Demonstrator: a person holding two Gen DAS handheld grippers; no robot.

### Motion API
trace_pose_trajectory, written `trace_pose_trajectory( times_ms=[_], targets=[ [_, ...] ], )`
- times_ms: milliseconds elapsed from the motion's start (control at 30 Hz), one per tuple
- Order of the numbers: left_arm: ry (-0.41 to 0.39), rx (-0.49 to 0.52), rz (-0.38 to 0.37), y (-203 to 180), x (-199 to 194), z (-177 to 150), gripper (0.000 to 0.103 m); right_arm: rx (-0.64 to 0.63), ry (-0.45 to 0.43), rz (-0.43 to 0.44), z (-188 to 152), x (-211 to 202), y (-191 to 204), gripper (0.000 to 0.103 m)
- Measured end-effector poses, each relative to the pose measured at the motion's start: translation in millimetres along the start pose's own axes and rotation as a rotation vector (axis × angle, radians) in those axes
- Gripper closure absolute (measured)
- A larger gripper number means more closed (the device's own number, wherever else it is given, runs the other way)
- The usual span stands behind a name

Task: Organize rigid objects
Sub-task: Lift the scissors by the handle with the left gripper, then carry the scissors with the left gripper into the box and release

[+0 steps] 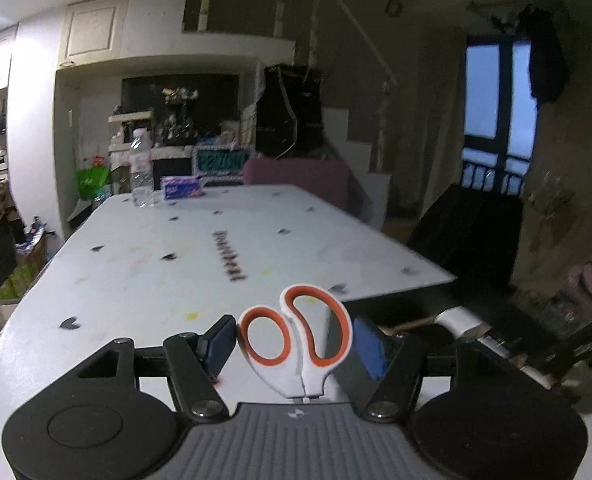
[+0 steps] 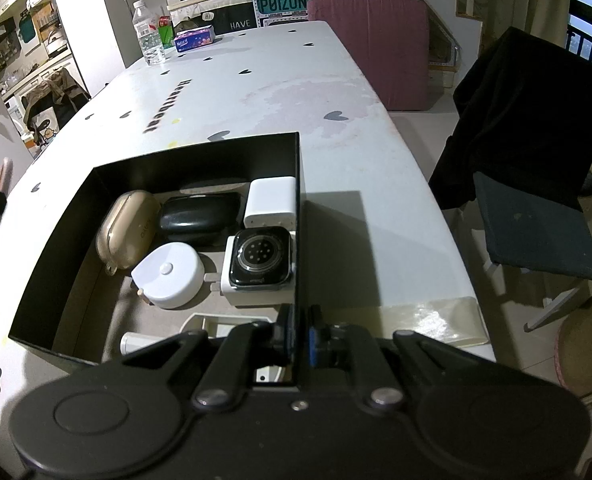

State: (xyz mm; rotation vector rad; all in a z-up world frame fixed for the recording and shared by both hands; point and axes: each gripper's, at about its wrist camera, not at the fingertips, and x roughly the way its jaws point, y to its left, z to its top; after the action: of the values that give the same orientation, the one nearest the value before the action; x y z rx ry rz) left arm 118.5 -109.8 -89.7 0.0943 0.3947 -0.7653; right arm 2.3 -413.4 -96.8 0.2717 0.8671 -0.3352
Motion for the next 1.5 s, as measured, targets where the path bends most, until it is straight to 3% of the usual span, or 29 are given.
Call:
trace_pose_trajectory(
  times_ms=[200, 400, 533, 667, 1000, 1300, 1367, 1500],
  targets=[
    [0.001, 0.028, -0.166, -36.6, -1.2, 14.2, 0.039, 0.001, 0.0, 0.001, 0.0, 0.0, 0.0, 0.095],
    [0.088, 0.25, -0.302, -80.0, 25.7, 7.6, 0.038, 0.001, 0.0, 0.001, -0.2, 0.0, 0.1, 0.095],
    [0.141, 0.368, -0.332, -87.6, 44.4, -3.5, 0.038, 0.0, 0.0, 0.0, -0.1, 0.1, 0.0, 0.095],
    [0.163, 0.407, -0.32, -77.1, 55.2, -9.0, 0.038, -0.001, 0.0, -0.001, 0.4, -0.4, 0.8, 0.095],
    [0.24, 0.399, -0.421, -74.3, 50.4, -11.0, 0.038, -0.001, 0.0, -0.001, 0.8, -0.5, 1.3, 0.094],
    [0.334, 0.316, -0.377, -69.6, 53.3, -9.3, 0.037, -0.001, 0.0, 0.0, 0.7, -0.4, 1.3, 0.094],
    [0.327, 0.258, -0.403, -64.9, 53.4, -8.9, 0.027, -0.001, 0.0, -0.001, 0.6, -0.4, 1.3, 0.094],
    [0.33, 0.192, -0.423, -61.8, 52.0, -5.4, 0.017, -0.001, 0.0, 0.0, 0.6, -0.4, 1.3, 0.094]
  ],
)
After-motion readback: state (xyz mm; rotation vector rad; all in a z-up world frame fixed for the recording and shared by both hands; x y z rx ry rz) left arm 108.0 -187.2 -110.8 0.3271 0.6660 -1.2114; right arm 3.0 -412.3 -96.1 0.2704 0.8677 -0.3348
